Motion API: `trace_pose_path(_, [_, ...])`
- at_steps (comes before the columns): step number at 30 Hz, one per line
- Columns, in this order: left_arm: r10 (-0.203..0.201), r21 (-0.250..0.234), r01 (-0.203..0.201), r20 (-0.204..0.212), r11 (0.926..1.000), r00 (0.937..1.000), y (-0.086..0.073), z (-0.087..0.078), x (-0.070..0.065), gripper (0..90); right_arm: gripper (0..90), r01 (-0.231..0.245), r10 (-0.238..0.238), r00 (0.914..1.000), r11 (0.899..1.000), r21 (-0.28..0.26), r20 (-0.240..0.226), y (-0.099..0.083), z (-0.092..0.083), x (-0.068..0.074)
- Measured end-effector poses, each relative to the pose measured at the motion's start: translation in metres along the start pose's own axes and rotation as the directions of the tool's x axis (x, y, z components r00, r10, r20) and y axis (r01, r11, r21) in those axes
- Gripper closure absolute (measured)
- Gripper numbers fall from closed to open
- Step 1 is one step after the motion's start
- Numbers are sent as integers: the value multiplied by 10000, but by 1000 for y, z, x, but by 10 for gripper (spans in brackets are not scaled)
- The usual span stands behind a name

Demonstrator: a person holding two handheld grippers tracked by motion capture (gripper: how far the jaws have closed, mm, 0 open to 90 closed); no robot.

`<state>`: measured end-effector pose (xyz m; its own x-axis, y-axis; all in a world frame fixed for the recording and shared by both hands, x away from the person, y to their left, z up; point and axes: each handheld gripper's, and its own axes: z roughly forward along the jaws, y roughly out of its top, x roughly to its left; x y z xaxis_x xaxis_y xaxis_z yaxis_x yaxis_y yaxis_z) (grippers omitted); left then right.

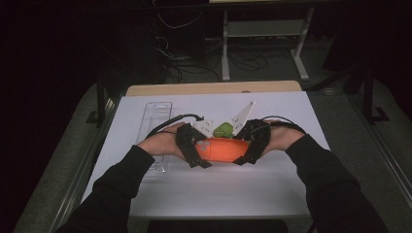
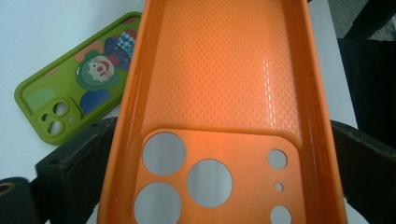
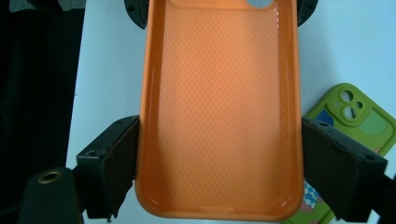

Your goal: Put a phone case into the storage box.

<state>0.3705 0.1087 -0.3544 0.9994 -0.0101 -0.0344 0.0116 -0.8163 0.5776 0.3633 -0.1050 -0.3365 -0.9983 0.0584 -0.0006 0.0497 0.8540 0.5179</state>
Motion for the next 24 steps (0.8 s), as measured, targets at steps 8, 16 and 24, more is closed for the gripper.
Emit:
trace_pose_path(8, [76,-70,-76,-50,9999,10000,-1,-2,1,125,150,27,-27,10000,10000,17,0,0,0,0])
trace_pose_path(16, [13,25,-13,43,10000,10000,-1,-1,0,149,149,93,-93,10000,9999,62,0,0,0,0])
trace_pose_path(24, [-48,117,48,-44,9999,10000,-2,-2,0,159,139,-84,85,9999,9999,-76,98,-1,1,-1])
